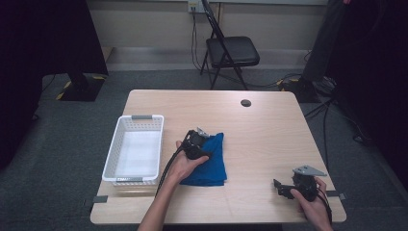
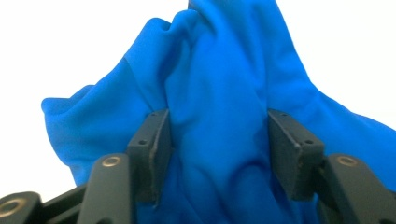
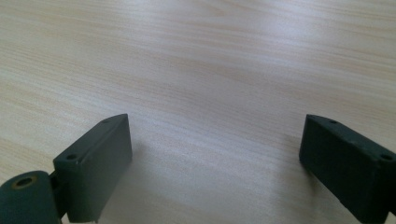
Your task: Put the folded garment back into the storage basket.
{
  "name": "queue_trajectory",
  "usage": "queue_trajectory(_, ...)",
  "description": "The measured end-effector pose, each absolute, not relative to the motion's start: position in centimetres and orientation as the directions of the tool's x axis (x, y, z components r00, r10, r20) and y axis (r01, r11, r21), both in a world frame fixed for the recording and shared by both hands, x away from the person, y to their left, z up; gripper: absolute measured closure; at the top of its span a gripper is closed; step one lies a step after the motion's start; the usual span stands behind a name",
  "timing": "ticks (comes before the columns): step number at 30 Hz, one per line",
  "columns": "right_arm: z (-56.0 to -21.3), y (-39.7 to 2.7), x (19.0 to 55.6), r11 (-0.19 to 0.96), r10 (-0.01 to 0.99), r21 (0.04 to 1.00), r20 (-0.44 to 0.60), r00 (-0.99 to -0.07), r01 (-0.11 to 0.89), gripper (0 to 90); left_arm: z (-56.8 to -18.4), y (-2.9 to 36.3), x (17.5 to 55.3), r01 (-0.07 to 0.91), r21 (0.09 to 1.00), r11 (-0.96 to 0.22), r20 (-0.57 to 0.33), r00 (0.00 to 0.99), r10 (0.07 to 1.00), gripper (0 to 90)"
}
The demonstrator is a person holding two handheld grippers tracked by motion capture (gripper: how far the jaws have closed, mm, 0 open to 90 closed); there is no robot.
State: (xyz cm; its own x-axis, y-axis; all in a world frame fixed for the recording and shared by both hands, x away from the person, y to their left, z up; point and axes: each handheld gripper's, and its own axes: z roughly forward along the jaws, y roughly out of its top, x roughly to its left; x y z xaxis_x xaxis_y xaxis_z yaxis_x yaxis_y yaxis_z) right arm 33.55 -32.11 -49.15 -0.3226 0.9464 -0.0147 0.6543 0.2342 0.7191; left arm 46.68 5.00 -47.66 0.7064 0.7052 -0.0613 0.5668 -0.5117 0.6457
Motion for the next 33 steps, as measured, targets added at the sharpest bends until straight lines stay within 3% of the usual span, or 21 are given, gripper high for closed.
queue_trajectory(6, -49.2, -32.1, 33.6, 0.234, 0.946, 0.719, -0.015, -0.323, 0.654, 8.1, -47.7, 5.5, 46.1, 0.576, 0.658, -0.486, -0.109, 0.711, 0.695, 64.6)
queue_trajectory(11, -49.2, -32.1, 33.6, 0.234, 0.946, 0.719, -0.014, -0.323, 0.655, 8.1, -47.7, 5.7, 45.9, 0.581, 0.653, -0.487, -0.124, 0.715, 0.688, 71.3)
queue_trajectory(33, -49.1, -32.0, 33.6, 0.233, 0.947, 0.718, -0.013, -0.322, 0.656, 8.1, -47.8, 5.7, 45.2, 0.588, 0.676, -0.443, -0.126, 0.686, 0.717, 74.3)
